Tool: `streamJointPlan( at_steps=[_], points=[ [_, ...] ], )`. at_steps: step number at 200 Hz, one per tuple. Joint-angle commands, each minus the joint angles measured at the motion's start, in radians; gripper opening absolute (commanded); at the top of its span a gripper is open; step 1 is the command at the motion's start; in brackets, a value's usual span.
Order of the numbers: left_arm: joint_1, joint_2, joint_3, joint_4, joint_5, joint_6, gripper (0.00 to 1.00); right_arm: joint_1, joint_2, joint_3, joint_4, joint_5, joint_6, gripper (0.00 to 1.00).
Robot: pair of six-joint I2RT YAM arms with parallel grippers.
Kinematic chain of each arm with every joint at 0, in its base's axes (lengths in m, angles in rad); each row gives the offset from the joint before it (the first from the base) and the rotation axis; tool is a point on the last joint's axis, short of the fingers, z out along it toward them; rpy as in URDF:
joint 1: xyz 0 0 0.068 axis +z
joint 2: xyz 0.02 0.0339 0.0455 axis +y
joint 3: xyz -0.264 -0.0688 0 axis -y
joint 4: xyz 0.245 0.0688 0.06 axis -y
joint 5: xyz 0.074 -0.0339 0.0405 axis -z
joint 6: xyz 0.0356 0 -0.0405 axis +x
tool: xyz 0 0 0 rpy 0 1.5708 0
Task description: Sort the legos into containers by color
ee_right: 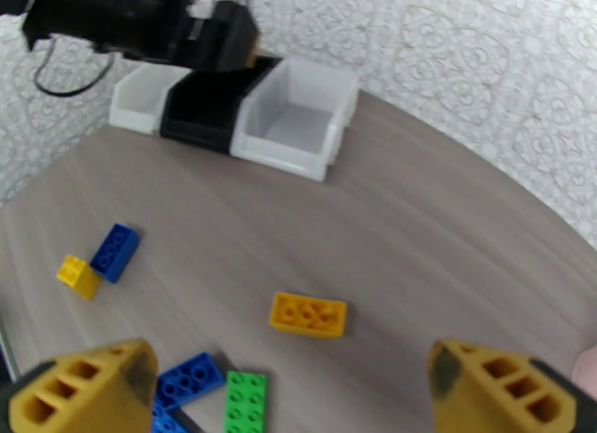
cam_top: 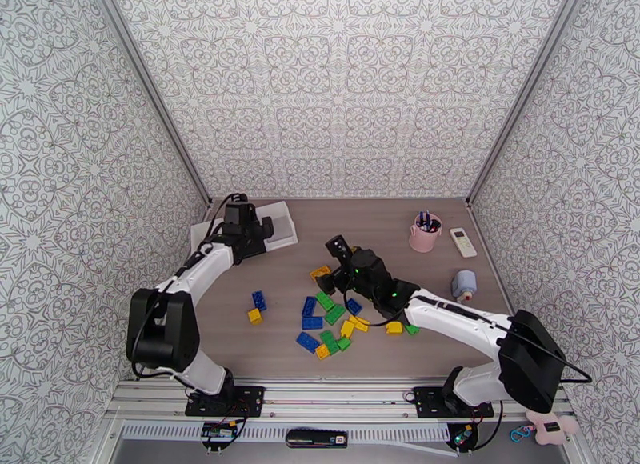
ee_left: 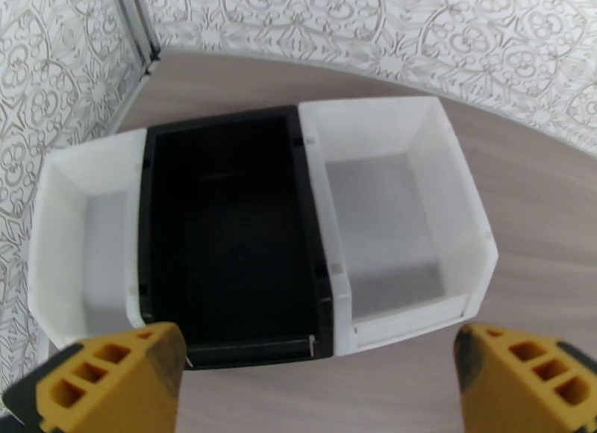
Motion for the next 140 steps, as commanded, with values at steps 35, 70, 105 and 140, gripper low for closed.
streamJointPlan(
  at_steps=[35, 70, 105, 140],
  points=[
    [-0.015, 0.203, 0.179, -0.168, -0.07, -0.125, 1.0, 0.02, 0.021, 0.047, 0.08, -0.078, -0.018, 1.0],
    [-0.013, 0.274, 0.245, -0.191, -0.044, -0.152, 0.89, 0.022, -0.012, 0.022, 0.061, -0.003, 0.02, 1.0],
    [-0.012, 0.297, 0.264, -0.197, -0.018, -0.156, 0.67, 0.022, -0.037, -0.004, 0.058, 0.025, 0.052, 1.0],
    [-0.006, 0.302, 0.252, -0.193, 0.001, -0.161, 0.47, 0.022, -0.036, 0.0, 0.052, 0.053, 0.075, 1.0]
  ],
)
